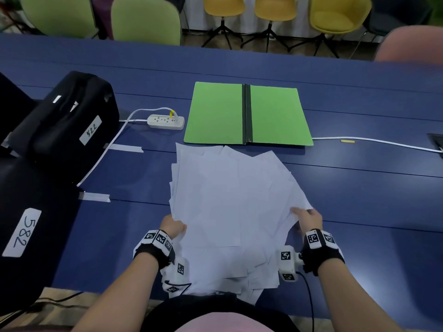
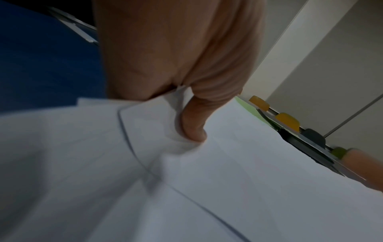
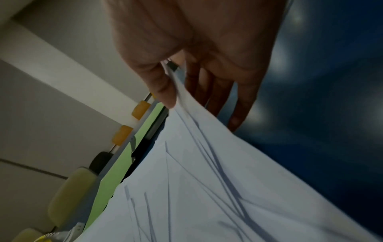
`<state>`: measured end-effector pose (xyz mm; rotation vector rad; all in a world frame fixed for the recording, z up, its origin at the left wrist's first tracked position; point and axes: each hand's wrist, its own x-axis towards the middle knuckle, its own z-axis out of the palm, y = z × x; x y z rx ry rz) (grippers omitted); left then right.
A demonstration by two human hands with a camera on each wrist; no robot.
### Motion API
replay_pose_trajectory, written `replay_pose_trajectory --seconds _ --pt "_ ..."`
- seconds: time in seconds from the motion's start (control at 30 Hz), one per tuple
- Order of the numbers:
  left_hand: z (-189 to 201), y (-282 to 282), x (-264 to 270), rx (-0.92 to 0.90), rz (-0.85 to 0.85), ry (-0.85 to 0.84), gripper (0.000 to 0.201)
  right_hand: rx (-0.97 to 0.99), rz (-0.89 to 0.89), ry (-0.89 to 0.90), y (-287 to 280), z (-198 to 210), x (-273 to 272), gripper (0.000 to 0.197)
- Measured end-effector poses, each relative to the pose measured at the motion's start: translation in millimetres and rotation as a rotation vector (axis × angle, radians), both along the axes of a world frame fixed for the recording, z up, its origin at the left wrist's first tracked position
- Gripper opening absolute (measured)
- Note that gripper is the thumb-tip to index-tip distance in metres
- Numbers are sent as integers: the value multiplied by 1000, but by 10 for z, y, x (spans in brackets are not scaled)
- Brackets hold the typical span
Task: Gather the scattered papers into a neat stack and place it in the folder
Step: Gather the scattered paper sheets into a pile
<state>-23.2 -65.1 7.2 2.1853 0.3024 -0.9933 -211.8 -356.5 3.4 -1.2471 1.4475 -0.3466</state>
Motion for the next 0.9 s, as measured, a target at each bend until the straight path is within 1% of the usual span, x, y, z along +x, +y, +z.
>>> replay_pose_trajectory --seconds 0.03,0.1,0.13,0.17,0.23,0.33,0.37,0.4,0.47,0.5,0.53,0.57,0.6,0.67,0.7,0.73,0.77,0.83,0.87,0.9 --pt "0 2 3 0 -8 -6 26 -37 5 17 -23 61 24 16" --pt "-16 3 10 3 -14 -8 12 -169 30 104 -60 238 69 10" --pt "-11 5 7 -4 -14 -7 15 -247 63 157 -70 346 97 5" --pt "-16 6 1 -15 -20 -10 22 -327 106 183 -70 454 127 3" --pt "-42 15 7 -22 -36 -11 26 -480 181 135 -43 682 221 9" --pt "-48 12 11 -16 -48 -6 23 -727 193 -9 64 1124 449 13" --pt "-46 10 18 -8 -53 -2 21 -762 172 -99 114 1287 523 12" --pt "-43 11 19 0 -53 10 19 -756 132 -228 158 1430 589 11" --pt "-39 18 24 18 -61 32 22 -653 11 -532 223 1655 684 16" --pt "-8 14 23 22 -60 33 27 -578 -63 -636 243 1695 721 21" --pt "-19 15 34 39 -65 39 32 -498 -131 -683 248 1657 754 22" --pt "5 17 32 47 -65 58 34 -426 -182 -661 248 1554 786 22" --pt "14 14 34 47 -74 77 35 -368 -210 -598 257 1423 812 19" --pt "45 18 35 40 -66 97 33 -266 -208 -422 310 1023 800 14" --pt "48 21 34 17 -48 120 37 -214 -180 -322 346 806 761 13" --pt "1 27 43 -18 -16 144 47 -158 -144 -220 389 611 703 14" --pt "-8 37 42 -60 20 166 55 -109 -106 -132 445 475 630 20" --pt "34 36 34 -154 78 189 58 -26 57 61 535 246 478 33" --pt "13 35 41 -184 111 195 64 8 168 144 577 178 417 37" --pt "54 30 26 -196 112 213 74 36 291 199 618 125 364 38"
